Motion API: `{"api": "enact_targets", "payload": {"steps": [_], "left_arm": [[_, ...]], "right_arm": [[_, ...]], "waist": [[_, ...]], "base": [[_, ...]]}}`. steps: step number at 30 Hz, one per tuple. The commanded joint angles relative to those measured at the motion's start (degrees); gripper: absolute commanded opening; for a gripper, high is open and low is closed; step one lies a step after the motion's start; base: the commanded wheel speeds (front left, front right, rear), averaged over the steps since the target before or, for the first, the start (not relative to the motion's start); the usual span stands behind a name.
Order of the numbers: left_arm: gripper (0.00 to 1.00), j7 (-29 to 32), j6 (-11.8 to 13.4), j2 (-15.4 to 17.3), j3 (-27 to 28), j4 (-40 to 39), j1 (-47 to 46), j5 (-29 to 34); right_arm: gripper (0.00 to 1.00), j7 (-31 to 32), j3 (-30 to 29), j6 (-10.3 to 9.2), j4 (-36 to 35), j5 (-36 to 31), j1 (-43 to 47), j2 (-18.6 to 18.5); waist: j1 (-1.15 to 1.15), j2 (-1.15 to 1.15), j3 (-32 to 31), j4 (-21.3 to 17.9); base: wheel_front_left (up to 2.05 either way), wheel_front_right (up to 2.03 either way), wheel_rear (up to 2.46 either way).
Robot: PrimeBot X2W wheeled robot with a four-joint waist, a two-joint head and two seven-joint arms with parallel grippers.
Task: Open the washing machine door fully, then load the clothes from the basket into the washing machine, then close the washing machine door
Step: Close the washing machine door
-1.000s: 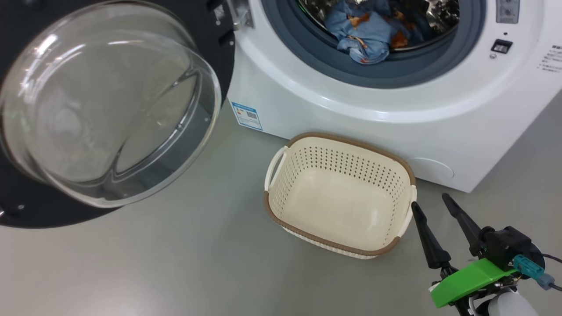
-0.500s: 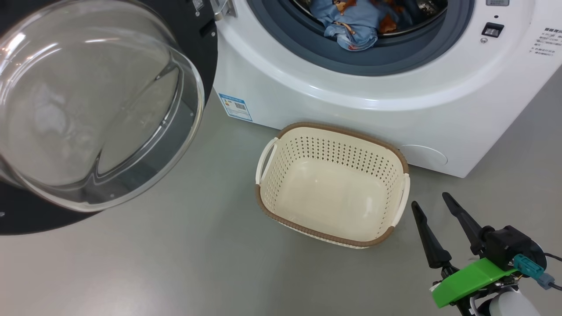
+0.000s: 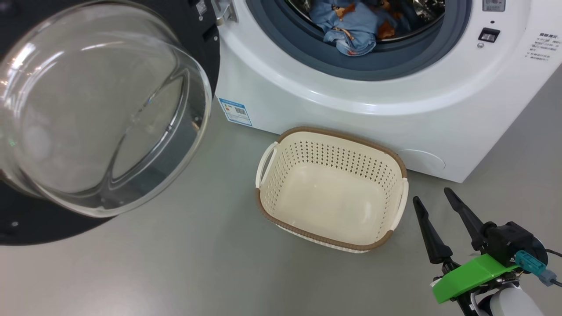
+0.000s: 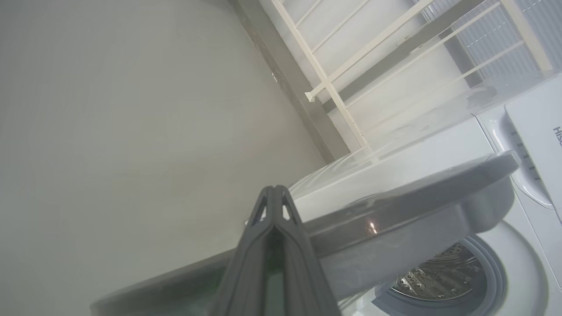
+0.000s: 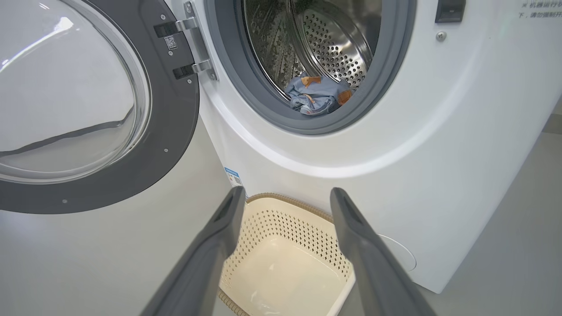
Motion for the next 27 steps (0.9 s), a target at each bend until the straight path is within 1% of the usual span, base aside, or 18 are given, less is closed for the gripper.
{"api": "enact_targets", "payload": {"steps": [1,9,10,14,17,23,27], "left_arm": [[0.0,3.47,-0.24,1.88,-0.42,-2.52,0.88,-0.86],[0.0,12.05,-0.24,2.02,-2.87,-6.82,3.44,-3.26],[0.0,12.05,-0.24,2.02,-2.87,-6.82,3.44,-3.26],[0.0,16.27,-0.24,2.23,-3.57,-11.08,5.13,-4.76],[0.0,18.27,-0.24,2.07,-3.83,-14.57,6.26,-5.46],[0.0,22.46,-0.24,0.15,-3.81,-22.76,8.11,-8.11],[0.0,25.06,-0.24,-1.97,-3.16,-28.31,8.74,-10.34]], "right_arm": [[1.0,-0.27,1.09,0.09,-1.23,-0.31,-0.27,0.25],[1.0,-0.27,0.95,0.09,-1.21,-0.1,0.93,0.74],[1.0,-0.27,0.95,0.09,-1.21,-0.1,0.93,0.74],[1.0,-0.27,0.46,0.09,-1.46,0.06,1.74,0.86],[1.0,-0.27,-0.06,0.09,-1.63,0.08,2.4,0.87],[1.0,-0.27,-0.85,0.09,-1.75,0.01,3.03,1.17],[1.0,-0.27,-1.17,0.09,-1.81,-0.01,3.19,1.66]], "waist": [[0.0,0.0,-0.54,0.16],[0.0,0.0,-3.13,0.16],[0.0,0.0,-3.13,0.16],[0.0,0.0,-4.08,0.16],[0.0,0.0,-4.57,0.27],[0.0,0.0,-5.17,-0.09],[0.0,0.0,-5.57,-0.95]], "base": [[0.0,0.0,0.0],[0.0,0.0,0.0],[0.0,0.0,0.0],[0.0,0.0,0.0],[0.0,0.0,0.0],[0.0,0.0,0.0],[0.0,0.0,0.0]]}}
